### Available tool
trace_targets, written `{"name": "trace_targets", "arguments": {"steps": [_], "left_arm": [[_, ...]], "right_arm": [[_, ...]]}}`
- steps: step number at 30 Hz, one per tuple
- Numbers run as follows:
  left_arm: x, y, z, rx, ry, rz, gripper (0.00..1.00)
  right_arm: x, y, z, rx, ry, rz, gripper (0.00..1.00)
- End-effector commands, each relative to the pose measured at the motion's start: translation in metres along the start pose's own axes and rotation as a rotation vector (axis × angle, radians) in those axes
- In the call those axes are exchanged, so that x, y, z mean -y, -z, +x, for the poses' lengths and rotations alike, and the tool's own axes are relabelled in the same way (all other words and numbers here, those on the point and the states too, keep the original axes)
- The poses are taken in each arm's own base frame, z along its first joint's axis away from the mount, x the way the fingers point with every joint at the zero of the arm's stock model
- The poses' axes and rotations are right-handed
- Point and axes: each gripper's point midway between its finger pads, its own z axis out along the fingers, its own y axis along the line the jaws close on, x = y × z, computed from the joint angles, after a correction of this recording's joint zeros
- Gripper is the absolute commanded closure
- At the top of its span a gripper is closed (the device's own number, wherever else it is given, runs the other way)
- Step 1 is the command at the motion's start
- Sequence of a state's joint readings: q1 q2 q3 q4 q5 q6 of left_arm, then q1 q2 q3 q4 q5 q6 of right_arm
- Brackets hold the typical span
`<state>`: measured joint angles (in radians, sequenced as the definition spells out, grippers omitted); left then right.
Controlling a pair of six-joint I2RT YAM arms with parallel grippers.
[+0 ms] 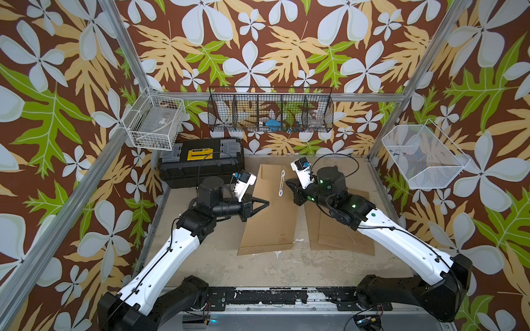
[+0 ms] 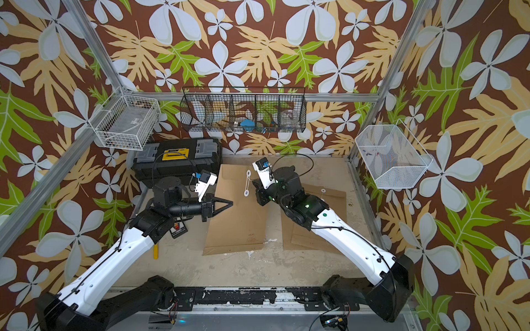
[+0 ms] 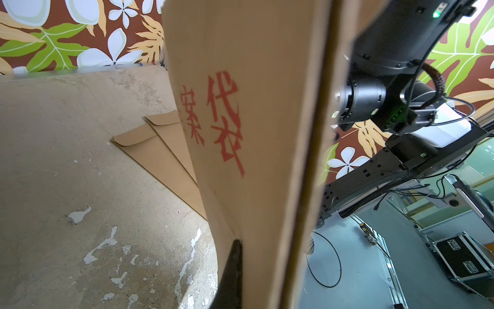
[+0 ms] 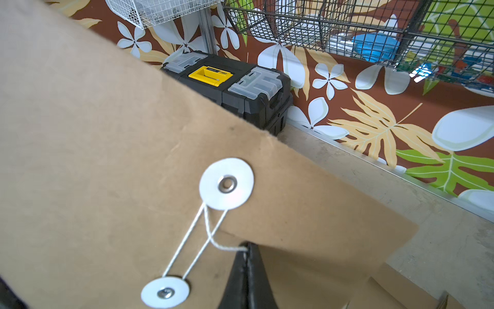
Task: Close the mouth of the file bag
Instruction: Close the file bag.
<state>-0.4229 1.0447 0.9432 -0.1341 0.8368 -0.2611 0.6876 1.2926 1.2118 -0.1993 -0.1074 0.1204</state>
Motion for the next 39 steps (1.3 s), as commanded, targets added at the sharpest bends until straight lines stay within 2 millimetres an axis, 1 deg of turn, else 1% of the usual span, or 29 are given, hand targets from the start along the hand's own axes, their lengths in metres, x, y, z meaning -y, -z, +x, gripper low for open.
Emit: {"name": "trace_targets", "arguments": {"steps": [1,5,11,14,17,19,21,31,32,36,39], "left_arm": [[0.001,0.001,-0.008,0.023,-0.045,-0.01,1.0],[-0.001,0.002,-0.013,0.039,-0.061,-0.033,1.0],[0.002,0.004,-0.018,0.055,-0.089,-0.035,1.0],[0.004,0.005,-0.019,0.059,-0.098,-0.032,1.0],[0.005,0.006,-0.019,0.061,-0.105,-0.034,1.0],[0.005,0.006,-0.02,0.062,-0.11,-0.032,1.0],[0.007,0.006,-0.02,0.061,-0.112,-0.024,1.0],[0.012,0.006,-0.017,0.051,-0.104,0.009,1.0],[0.012,0.006,-0.017,0.048,-0.102,0.012,1.0],[0.012,0.005,-0.016,0.046,-0.101,0.011,1.0],[0.01,0.005,-0.013,0.041,-0.101,0.006,1.0]], "right_arm": [[-0.001,0.003,0.001,-0.007,-0.013,-0.008,1.0],[-0.005,0.005,0.006,-0.02,-0.024,-0.029,1.0],[-0.006,0.003,0.019,-0.049,-0.058,-0.067,1.0],[-0.005,0.003,0.019,-0.04,-0.079,-0.081,1.0],[-0.007,0.003,0.018,-0.045,-0.088,-0.11,1.0],[-0.01,0.003,0.018,-0.047,-0.09,-0.134,0.89],[-0.012,0.002,0.018,-0.044,-0.098,-0.151,0.84],[-0.008,-0.005,0.015,-0.024,-0.105,-0.144,0.78],[-0.008,-0.006,0.014,-0.022,-0.107,-0.143,0.78],[-0.007,-0.012,0.013,-0.014,-0.122,-0.144,0.84],[-0.005,-0.013,0.012,-0.007,-0.127,-0.133,0.92]]}}
